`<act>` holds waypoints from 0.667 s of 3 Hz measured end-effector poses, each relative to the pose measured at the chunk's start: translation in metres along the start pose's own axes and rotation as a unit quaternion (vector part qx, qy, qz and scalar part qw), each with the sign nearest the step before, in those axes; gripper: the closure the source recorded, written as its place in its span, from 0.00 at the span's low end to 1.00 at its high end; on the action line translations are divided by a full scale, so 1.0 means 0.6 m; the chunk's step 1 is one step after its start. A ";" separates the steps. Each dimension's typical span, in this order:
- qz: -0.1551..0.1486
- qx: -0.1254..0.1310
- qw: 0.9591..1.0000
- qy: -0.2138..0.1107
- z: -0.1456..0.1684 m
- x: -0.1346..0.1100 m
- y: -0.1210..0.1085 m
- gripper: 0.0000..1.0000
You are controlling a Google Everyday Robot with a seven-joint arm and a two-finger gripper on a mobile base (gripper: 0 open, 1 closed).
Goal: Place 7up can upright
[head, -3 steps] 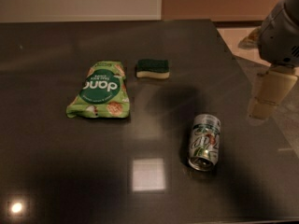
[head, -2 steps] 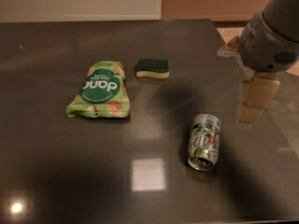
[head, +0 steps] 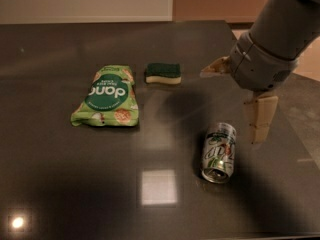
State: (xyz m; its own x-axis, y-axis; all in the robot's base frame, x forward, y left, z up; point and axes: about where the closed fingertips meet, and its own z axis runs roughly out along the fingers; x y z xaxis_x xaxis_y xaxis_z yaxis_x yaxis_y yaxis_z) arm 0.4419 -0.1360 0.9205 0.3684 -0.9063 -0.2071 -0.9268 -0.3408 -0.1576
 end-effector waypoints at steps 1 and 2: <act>-0.100 -0.016 0.995 0.010 0.023 -0.010 0.013 0.00; -0.188 -0.030 0.982 0.016 0.050 -0.015 0.030 0.00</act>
Offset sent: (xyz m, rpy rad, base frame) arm -0.0340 0.0095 -0.0519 -0.1298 -0.0619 0.6133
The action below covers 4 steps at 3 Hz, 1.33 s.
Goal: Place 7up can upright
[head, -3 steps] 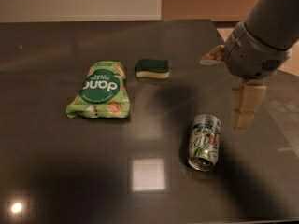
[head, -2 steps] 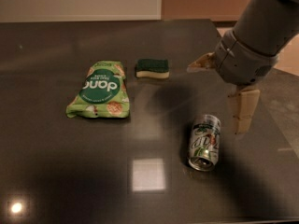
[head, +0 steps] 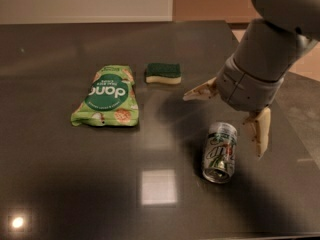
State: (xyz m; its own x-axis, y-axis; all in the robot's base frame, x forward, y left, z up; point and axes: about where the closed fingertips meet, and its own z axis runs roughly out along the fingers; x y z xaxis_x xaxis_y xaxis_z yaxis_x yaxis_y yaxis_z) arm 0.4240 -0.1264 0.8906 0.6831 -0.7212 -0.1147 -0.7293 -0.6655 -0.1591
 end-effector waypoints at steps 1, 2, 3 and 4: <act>-0.075 -0.015 0.997 0.009 0.029 -0.015 0.019 0.00; -0.120 -0.029 0.992 0.017 0.052 -0.026 0.035 0.00; -0.155 -0.043 0.987 0.025 0.067 -0.035 0.049 0.00; -0.174 -0.056 0.983 0.032 0.077 -0.039 0.057 0.16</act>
Offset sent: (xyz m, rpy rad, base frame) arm -0.0398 0.0020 -0.0529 -0.1162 -0.0185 0.3490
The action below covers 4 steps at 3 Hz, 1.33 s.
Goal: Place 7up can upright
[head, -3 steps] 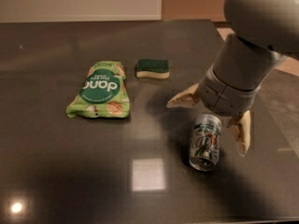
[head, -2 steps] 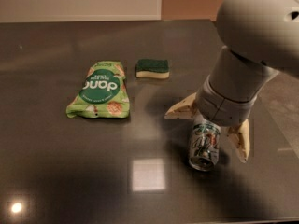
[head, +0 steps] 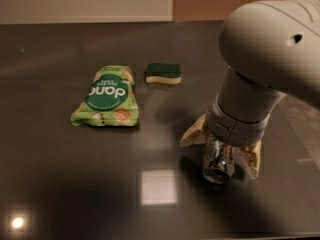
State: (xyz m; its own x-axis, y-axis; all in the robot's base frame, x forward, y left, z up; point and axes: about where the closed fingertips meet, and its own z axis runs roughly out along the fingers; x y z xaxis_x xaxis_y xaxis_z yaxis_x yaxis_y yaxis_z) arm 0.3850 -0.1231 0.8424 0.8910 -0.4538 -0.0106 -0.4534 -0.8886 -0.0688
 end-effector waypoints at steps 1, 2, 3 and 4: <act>-0.008 -0.007 1.000 0.003 0.005 -0.002 0.001 0.39; -0.007 -0.013 1.000 0.007 0.007 0.000 -0.002 0.86; 0.051 0.010 0.999 -0.013 -0.021 0.011 -0.021 1.00; 0.151 0.042 0.985 -0.067 -0.054 0.039 -0.032 1.00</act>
Offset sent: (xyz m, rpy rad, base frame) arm 0.0420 0.0195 0.0546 0.1812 0.0919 -0.3754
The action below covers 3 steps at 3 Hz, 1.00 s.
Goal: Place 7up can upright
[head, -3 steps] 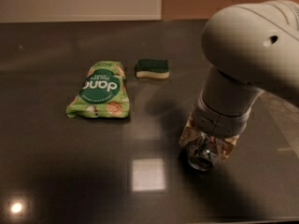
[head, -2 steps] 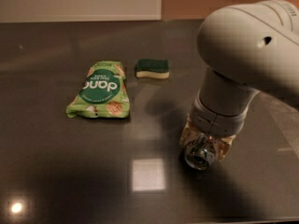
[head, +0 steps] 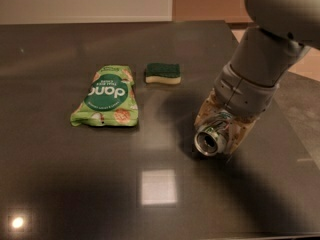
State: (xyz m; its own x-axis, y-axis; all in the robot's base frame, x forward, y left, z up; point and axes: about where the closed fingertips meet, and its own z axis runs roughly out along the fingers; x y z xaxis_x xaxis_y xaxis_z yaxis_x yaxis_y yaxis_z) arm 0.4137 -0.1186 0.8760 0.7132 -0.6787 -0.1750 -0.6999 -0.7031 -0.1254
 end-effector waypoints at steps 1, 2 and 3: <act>0.117 0.057 0.986 -0.100 -0.043 0.014 -0.043 1.00; 0.211 0.111 0.950 -0.200 -0.071 0.017 -0.080 1.00; 0.263 0.156 0.903 -0.303 -0.090 0.004 -0.108 1.00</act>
Offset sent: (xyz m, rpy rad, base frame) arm 0.0572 0.0453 0.1055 0.8420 0.4668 -0.5889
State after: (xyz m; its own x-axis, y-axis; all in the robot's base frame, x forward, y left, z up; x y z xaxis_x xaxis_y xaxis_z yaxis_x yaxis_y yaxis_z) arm 0.4627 -0.0859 0.9362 0.1930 -0.5947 -0.7804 -0.9798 -0.1585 -0.1216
